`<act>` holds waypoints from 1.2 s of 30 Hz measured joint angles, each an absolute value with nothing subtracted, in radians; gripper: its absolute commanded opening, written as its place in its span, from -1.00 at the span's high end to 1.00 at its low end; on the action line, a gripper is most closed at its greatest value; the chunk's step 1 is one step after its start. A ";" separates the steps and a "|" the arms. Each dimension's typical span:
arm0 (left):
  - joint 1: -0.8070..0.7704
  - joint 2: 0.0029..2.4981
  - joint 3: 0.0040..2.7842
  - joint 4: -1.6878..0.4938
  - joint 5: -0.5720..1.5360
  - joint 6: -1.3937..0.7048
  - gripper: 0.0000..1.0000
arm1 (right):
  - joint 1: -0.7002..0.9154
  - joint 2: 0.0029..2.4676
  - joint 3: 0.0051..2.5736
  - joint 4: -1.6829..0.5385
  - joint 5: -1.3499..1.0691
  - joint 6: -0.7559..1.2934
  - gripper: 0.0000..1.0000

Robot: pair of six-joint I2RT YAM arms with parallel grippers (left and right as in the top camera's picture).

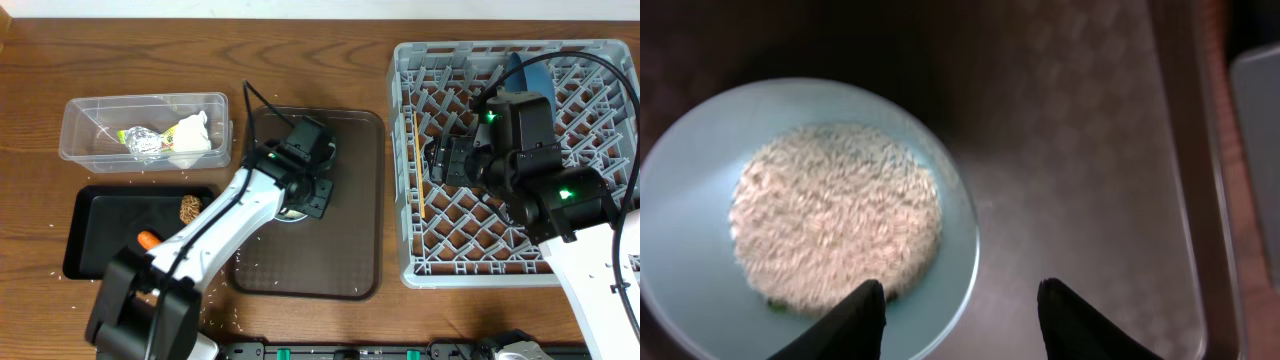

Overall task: Sort waste into correct bins and load items into the dishwasher rack
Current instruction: 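Lift rice bowl with left gripper and move it over the black tray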

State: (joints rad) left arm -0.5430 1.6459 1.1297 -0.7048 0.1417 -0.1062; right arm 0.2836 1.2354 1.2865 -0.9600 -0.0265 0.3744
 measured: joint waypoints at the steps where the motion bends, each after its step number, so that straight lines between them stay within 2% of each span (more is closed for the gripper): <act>1: -0.544 1.659 1.130 -0.699 0.138 -0.106 0.02 | 0.284 1.235 1.287 -0.960 -0.027 0.376 -0.51; 4: -0.543 1.716 1.130 -0.683 0.125 -0.105 0.13 | 0.284 1.235 1.287 -0.960 -0.027 0.380 -0.51; 9: -0.551 1.782 1.124 -0.667 0.123 -0.103 0.42 | 0.284 1.235 1.287 -0.961 -0.027 0.383 -0.52; 12: -0.560 1.792 1.121 -0.661 0.123 -0.106 0.80 | 0.284 1.235 1.287 -0.960 -0.027 0.383 -0.52; 14: -0.566 1.794 1.121 -0.645 0.122 -0.101 0.88 | 0.284 1.235 1.287 -0.960 -0.027 0.383 -0.53; 28: -0.569 1.810 1.123 -0.601 0.093 -0.097 0.88 | 0.284 1.235 1.287 -0.961 -0.027 0.384 -0.52; 30: -0.570 1.811 1.122 -0.590 0.075 -0.095 0.69 | 0.284 1.235 1.287 -0.961 -0.027 0.384 -0.53; 32: -0.570 1.822 1.122 -0.574 0.069 -0.093 0.37 | 0.284 1.235 1.287 -0.961 -0.027 0.384 -0.53; 36: -0.570 1.859 1.119 -0.569 0.060 -0.097 0.11 | 0.284 1.235 1.287 -0.963 -0.027 0.384 -0.53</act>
State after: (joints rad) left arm -0.5705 1.8587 1.1191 -0.5694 0.0597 -0.0971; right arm 0.2836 1.2354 1.2865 -0.9634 -0.0265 0.3836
